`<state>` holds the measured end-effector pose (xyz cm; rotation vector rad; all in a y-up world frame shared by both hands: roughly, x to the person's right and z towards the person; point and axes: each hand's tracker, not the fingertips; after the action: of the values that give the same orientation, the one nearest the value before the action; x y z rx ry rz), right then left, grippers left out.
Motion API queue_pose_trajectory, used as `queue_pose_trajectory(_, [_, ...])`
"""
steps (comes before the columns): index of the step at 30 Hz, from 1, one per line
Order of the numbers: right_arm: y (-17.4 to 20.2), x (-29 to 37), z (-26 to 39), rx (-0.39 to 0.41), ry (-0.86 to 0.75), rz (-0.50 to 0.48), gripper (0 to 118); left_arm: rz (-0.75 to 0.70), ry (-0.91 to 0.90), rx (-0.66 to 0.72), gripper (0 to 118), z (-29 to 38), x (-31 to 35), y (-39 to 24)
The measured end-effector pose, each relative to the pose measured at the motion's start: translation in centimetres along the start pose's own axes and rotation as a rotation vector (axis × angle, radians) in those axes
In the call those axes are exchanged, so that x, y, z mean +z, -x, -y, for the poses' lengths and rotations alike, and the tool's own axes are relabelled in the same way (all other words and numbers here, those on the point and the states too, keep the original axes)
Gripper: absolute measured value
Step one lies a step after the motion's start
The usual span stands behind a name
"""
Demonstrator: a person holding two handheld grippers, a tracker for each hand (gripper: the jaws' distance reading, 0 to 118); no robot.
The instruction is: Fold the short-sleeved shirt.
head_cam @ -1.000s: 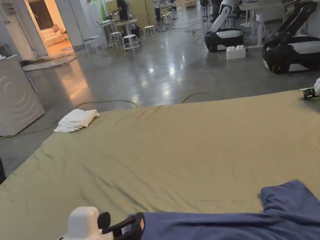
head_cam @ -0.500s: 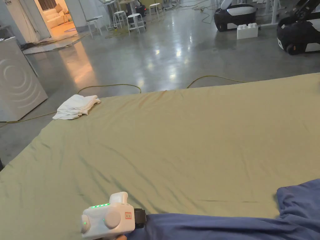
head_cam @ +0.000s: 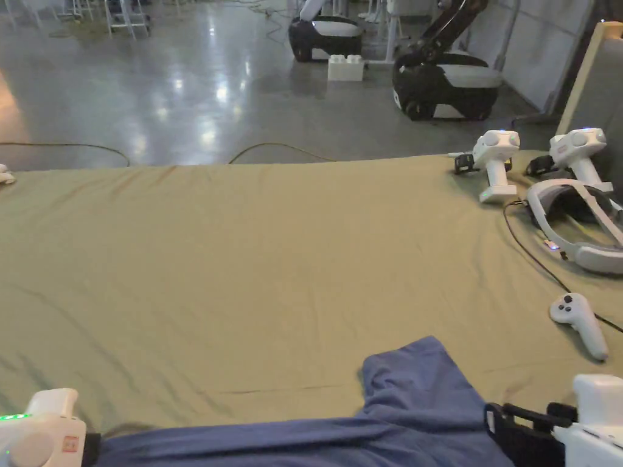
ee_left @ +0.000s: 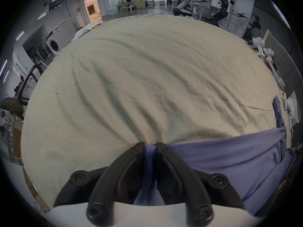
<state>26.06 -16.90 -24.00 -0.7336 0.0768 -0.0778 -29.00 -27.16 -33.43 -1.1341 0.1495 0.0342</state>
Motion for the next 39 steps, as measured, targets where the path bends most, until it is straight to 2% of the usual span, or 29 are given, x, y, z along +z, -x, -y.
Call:
queue_pose_trajectory(1, [-0.4, -2.6, -0.7, 0.042, 0.035, 0.028, 80, 0.002, 0.000, 0.003, 16, 0.0, 0.1, 0.1])
queue_pose_trajectory(5, [-3.3, -12.5, -1.4, 0.020, 0.298, 0.060, 80, 0.022, 0.007, 0.002, 16, -0.1, 0.2, 0.5])
queue_pose_trajectory(7, [-3.7, -16.2, -0.8, 0.084, 0.417, 0.101, 72, 0.029, 0.010, 0.002, 16, -0.2, 0.2, 0.7])
queue_pose_trajectory(8, [-3.7, -17.5, -0.4, 0.095, 0.490, 0.101, 72, 0.033, 0.013, 0.000, 16, -0.1, 0.1, 0.7])
queue_pose_trajectory(10, [-3.3, -17.0, -1.3, 0.056, 0.447, 0.110, 67, 0.034, 0.010, 0.000, 16, -0.1, 0.0, 0.7])
queue_pose_trajectory(11, [-3.3, -16.6, -1.5, 0.051, 0.457, 0.109, 53, 0.030, 0.005, -0.001, 16, 0.0, -0.1, 0.6])
queue_pose_trajectory(12, [-3.4, -16.3, -1.6, 0.061, 0.457, 0.093, 22, 0.025, 0.001, -0.005, 16, 0.2, -0.2, 0.4])
queue_pose_trajectory(13, [-3.5, -16.1, -1.6, 0.059, 0.449, 0.098, 0, 0.014, -0.007, -0.014, 16, 0.3, -0.1, 0.2])
queue_pose_trajectory(15, [-3.7, -15.6, -1.8, 0.049, 0.442, 0.094, 0, 0.006, -0.003, -0.018, 15, 0.0, 0.1, 0.1])
queue_pose_trajectory(17, [-4.0, -14.2, -2.3, 0.007, 0.435, 0.077, 0, 0.049, 0.006, 0.056, 9, -0.6, 2.0, 1.3])
queue_pose_trajectory(19, [-3.4, -10.8, -2.8, -0.023, 0.315, 0.039, 0, 0.139, -0.075, 0.119, 9, 0.0, 5.5, 2.5])
queue_pose_trajectory(24, [-1.3, -0.3, -1.5, -0.010, 0.158, -0.059, 0, 0.261, -0.243, 0.105, 9, 5.7, 14.5, 5.0])
queue_pose_trajectory(26, [-0.8, 3.6, 0.7, -0.005, 0.110, -0.057, 0, 0.274, -0.267, 0.102, 9, 9.3, 17.1, 5.8])
queue_pose_trajectory(32, [-1.0, 10.3, 8.9, -0.027, 0.136, -0.029, 0, 0.309, -0.219, 0.098, 9, 18.9, 18.7, 7.5])
queue_pose_trajectory(34, [-1.2, 10.8, 11.5, -0.035, 0.179, 0.008, 0, 0.294, -0.168, 0.087, 9, 20.8, 17.8, 7.4])
queue_pose_trajectory(39, [-2.0, 10.1, 15.0, -0.115, 0.255, 0.005, 0, 0.276, -0.144, 0.097, 9, 22.6, 15.5, 7.3])
